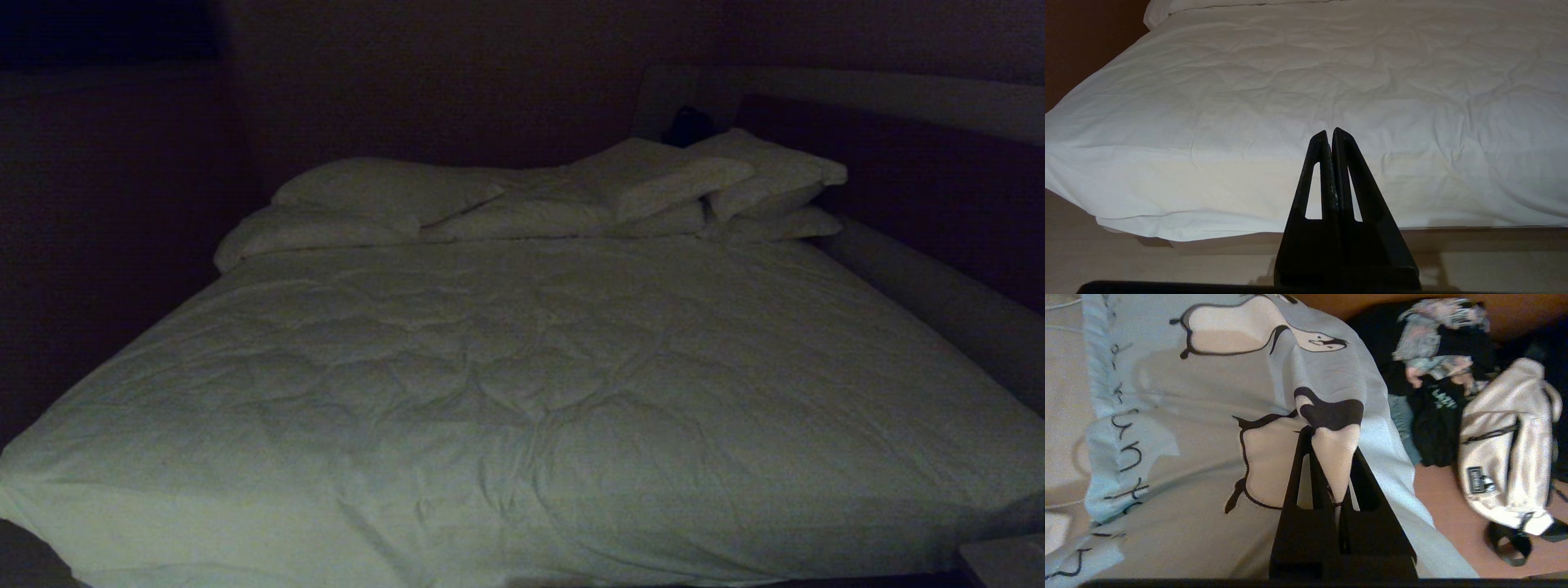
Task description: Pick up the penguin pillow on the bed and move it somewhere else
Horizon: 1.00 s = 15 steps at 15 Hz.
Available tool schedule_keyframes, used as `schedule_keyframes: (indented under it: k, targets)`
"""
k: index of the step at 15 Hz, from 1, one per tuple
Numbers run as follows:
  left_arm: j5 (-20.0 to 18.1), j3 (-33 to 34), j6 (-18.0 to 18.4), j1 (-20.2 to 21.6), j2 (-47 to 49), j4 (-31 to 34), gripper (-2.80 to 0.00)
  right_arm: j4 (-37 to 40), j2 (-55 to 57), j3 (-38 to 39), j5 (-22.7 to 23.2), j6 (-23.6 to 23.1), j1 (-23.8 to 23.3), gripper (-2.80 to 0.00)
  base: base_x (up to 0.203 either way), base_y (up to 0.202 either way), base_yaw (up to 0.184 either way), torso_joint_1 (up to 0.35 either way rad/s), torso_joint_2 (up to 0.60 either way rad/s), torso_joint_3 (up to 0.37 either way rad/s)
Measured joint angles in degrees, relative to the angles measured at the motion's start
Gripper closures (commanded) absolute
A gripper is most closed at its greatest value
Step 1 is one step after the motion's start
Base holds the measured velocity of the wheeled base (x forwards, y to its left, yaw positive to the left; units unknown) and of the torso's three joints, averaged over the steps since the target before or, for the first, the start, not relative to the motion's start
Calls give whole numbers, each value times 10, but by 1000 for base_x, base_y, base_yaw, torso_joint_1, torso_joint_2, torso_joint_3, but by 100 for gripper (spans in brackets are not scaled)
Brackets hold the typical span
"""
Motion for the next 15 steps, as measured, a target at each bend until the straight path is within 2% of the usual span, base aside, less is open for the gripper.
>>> schedule_keyframes:
  k: [4, 10, 15]
  targets:
    - [0, 0, 0, 0, 0, 0, 0, 3, 18, -30, 3, -2, -17, 0, 0, 0, 0, 0, 0, 0]
    - [0, 0, 0, 0, 0, 0, 0, 9, 9, -33, 8, -20, -36, 0, 0, 0, 0, 0, 0, 0]
    - [0, 0, 0, 0, 0, 0, 0, 17, -21, -23, 45, -22, -48, 0, 0, 0, 0, 0, 0, 0]
